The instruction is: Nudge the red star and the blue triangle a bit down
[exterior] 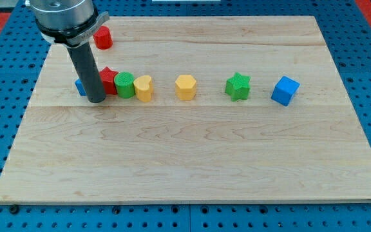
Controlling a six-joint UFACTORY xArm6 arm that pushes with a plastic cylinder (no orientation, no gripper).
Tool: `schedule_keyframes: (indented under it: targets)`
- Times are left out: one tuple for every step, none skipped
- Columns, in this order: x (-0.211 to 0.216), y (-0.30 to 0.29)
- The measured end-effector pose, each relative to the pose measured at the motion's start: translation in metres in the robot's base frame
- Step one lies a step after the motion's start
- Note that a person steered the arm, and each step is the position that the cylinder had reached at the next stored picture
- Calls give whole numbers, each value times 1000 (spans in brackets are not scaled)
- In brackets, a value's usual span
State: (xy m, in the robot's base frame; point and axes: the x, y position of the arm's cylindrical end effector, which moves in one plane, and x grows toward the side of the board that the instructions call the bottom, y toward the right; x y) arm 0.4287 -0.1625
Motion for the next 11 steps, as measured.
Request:
schedule_keyframes:
  targets:
    - [27,0]
    - [20,-22]
    - [-19,-82]
    - [-85,-45]
    - [-106,32]
    - [-89,40]
    - [-68,39]
    - [-67,36]
    - [-78,28]
    - [-76,16]
    - [-65,9]
